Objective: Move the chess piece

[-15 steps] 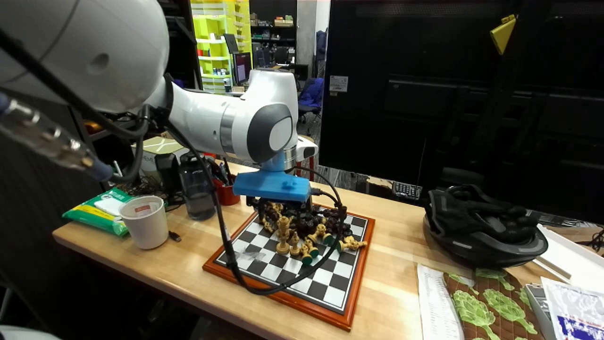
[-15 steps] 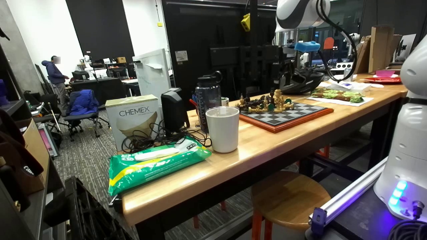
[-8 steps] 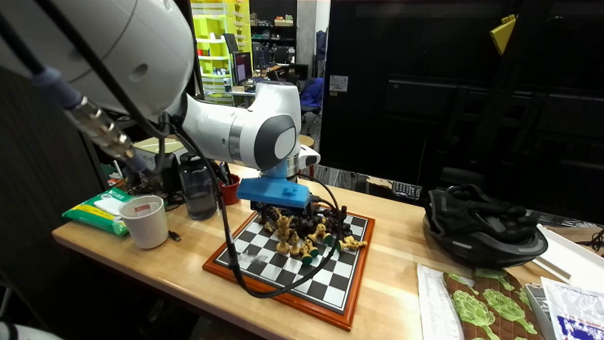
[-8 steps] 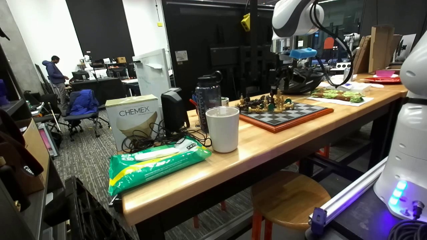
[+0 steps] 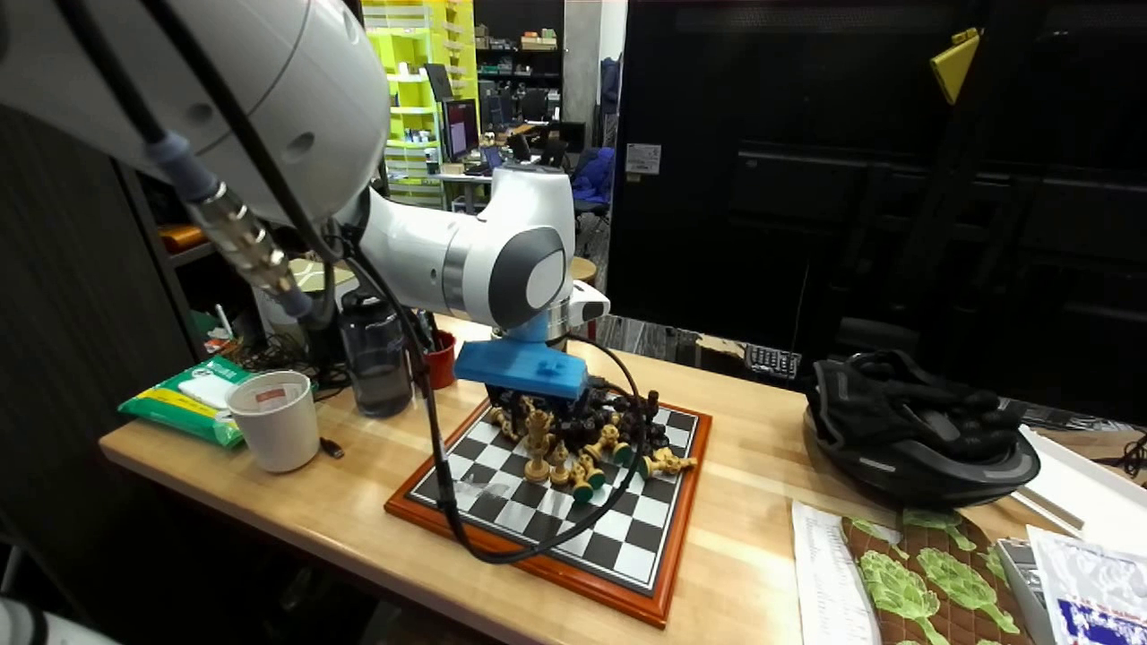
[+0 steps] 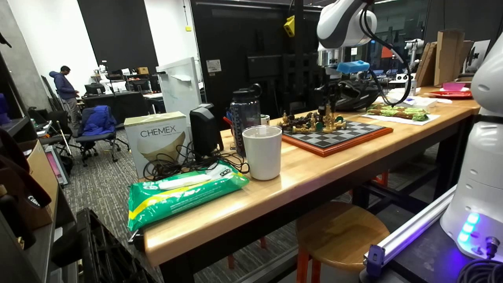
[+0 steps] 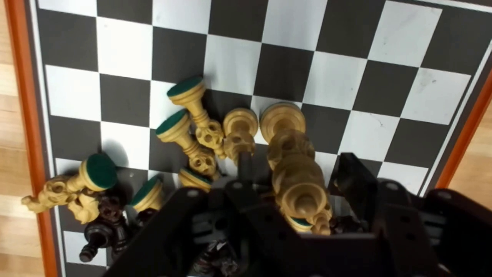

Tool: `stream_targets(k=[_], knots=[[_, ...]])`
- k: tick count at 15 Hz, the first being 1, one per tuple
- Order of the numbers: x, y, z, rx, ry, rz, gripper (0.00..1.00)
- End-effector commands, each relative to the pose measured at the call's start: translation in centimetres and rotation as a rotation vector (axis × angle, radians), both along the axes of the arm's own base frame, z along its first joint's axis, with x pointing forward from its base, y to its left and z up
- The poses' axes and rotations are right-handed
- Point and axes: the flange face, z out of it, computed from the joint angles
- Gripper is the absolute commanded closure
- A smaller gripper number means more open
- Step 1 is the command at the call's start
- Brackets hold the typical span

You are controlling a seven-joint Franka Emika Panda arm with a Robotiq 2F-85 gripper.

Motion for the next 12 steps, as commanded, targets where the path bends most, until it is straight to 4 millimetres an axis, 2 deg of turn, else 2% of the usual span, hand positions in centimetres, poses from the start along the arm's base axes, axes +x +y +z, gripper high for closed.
stream_targets(k=[1, 4, 12], knots=[[0.2, 0.1, 0.1, 0.011, -0.007, -0.020, 0.71], [0.1, 0.3, 0.1, 0.006, -0.003, -0.020, 0.93], [-1.3, 2.4, 1.4, -0.022, 0.002, -0.023, 0.92]])
